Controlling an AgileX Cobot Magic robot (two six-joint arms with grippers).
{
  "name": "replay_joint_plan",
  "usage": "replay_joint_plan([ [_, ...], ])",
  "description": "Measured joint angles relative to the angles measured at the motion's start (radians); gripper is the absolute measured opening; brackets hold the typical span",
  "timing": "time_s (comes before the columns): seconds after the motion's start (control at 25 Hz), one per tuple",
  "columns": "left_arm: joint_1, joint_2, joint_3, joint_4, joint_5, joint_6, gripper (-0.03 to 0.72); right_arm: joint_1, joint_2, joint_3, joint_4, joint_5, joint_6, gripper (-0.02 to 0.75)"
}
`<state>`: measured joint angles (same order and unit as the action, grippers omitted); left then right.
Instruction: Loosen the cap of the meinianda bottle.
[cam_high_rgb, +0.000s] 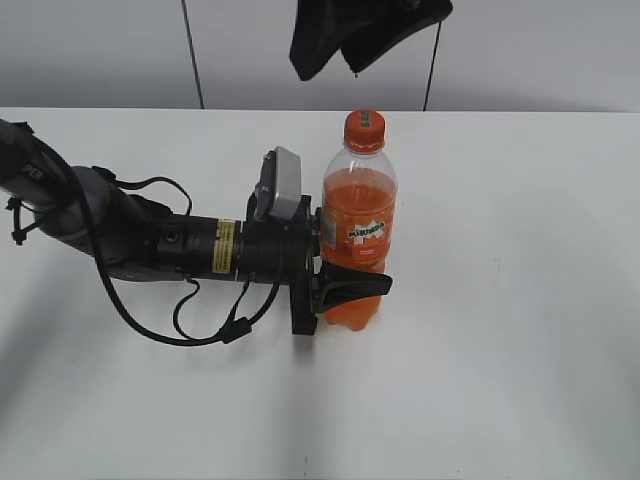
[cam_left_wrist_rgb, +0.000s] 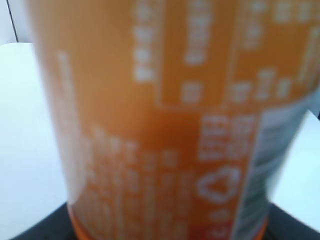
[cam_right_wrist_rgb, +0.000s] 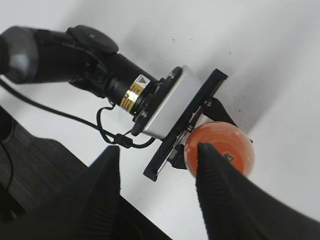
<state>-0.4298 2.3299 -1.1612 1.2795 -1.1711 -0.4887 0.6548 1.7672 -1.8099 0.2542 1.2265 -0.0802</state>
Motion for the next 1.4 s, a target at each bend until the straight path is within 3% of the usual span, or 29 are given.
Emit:
replay_joint_plan([
  [0.2, 0.0, 0.0, -0.001, 0.0, 0.0, 0.0, 0.385, 0.0, -0.004, -0.004, -0.088, 0.0, 0.308, 0.371],
  [0.36, 0.0, 0.0, -0.001, 0.0, 0.0, 0.0, 0.385, 0.0, -0.004, -0.004, -0.135, 0.0, 0.442, 0.371],
  [1.4, 0.0, 0.0, -0.002, 0.001, 0.006, 0.0, 0.385, 0.0, 0.047, 0.082, -0.169, 0.0, 0.582, 0.371],
])
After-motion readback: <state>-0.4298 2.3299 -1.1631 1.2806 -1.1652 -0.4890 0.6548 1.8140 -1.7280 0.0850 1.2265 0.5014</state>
